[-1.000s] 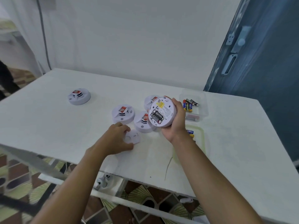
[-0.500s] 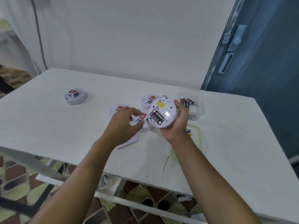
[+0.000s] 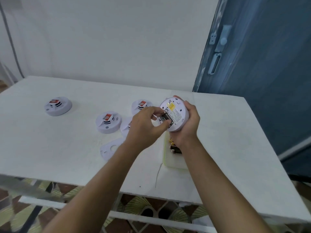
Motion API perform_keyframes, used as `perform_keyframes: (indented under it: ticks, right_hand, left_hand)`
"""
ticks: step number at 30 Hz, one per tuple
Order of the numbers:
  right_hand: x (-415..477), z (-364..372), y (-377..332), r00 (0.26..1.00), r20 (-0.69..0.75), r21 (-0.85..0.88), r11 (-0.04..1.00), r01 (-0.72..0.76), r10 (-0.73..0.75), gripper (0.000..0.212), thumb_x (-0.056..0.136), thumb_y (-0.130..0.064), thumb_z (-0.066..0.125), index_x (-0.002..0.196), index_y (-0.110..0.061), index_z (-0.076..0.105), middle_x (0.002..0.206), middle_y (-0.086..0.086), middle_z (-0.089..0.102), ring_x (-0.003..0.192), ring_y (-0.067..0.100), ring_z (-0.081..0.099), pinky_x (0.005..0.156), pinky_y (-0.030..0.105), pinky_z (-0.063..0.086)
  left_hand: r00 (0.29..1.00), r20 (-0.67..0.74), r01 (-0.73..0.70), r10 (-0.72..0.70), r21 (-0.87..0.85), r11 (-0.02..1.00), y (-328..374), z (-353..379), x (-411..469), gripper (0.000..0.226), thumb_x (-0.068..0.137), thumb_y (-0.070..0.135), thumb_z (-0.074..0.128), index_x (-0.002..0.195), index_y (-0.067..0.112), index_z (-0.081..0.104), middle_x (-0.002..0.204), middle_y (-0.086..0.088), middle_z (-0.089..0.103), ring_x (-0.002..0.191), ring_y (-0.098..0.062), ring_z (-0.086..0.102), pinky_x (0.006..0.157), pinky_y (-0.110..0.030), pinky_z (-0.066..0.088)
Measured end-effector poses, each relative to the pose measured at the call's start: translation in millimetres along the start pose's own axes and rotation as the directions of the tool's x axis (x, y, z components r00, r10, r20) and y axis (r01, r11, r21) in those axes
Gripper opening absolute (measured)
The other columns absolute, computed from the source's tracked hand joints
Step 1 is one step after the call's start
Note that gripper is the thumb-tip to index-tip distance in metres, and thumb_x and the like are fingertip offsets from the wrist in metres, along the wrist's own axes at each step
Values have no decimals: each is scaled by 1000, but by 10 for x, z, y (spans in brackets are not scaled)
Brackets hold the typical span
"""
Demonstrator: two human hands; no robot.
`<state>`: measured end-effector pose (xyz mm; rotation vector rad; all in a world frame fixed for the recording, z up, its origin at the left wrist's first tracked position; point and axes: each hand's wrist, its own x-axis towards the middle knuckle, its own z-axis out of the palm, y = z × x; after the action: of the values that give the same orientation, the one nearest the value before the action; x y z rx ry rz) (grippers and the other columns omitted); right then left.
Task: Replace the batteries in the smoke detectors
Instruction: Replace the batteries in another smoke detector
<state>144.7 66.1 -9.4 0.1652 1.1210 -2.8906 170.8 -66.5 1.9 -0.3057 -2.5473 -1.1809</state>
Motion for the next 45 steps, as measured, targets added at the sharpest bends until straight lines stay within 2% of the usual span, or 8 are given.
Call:
perform_keyframes:
  ticks: [12,20,26,32,36,39,42,45]
  right_hand:
    - [-59,-154,-215,997,-35,-78,995,63,-66,33,95,-33,42,104,-16,68,96,10,67,86,26,65,73,34,55]
    - [-42,-247,-203,994,-58,-67,994,89,-93,40,81,-40,51,108,-15,68,118,26,59,106,38,60,86,44,51]
    - [-70,-320,-264,993,-72,-89,992,91,-98,34,95,-32,41,106,-15,68,96,12,69,89,28,66,71,34,56]
    - [-62,-304,-346,991,-87,-141,986,85,-98,31,96,-31,41,107,-15,65,93,10,68,87,28,64,70,34,55]
    - [-41,-286,-368,990,-97,-149,985,88,-103,32,81,-35,51,101,-16,67,88,9,67,79,26,65,69,33,53]
    - [-23,-296,-368,991,-106,-157,986,64,-81,36,73,-36,55,99,-16,68,88,10,67,77,25,65,69,33,52]
    - [-13,-321,-349,992,-101,-156,986,58,-75,35,75,-36,55,100,-15,68,91,9,69,80,25,66,70,33,53]
    - [-15,-349,-337,993,-99,-145,988,49,-64,28,90,-30,48,103,-12,66,90,7,71,82,26,66,70,32,54]
  left_hand:
    - [990,123,80,-62,-146,986,122,229,158,35,70,33,83,96,27,60,95,11,62,86,-2,55,69,-14,42]
    - [988,152,38,-14,-158,987,157,310,180,37,68,28,86,92,21,60,84,10,58,75,-3,52,64,-10,41]
    - [989,145,32,-10,-149,988,215,368,143,36,67,28,85,91,22,59,83,7,60,71,-4,52,64,-14,46]
    - [996,76,-42,43,-18,999,335,421,107,55,64,48,67,107,15,70,97,-1,71,81,-11,65,76,-30,56]
    - [987,111,-129,119,90,988,379,440,126,54,68,51,50,85,3,69,73,-13,69,66,-26,63,67,-42,53]
    - [979,151,-160,137,149,976,354,480,150,48,68,51,44,71,6,60,60,-11,61,60,-28,59,58,-42,48]
    - [975,156,-183,155,182,966,359,503,142,39,68,48,43,61,10,48,51,-11,48,50,-27,40,50,-40,42]
    - [973,172,-186,154,185,965,340,520,135,35,68,49,43,59,15,43,49,-8,45,49,-26,39,48,-35,38]
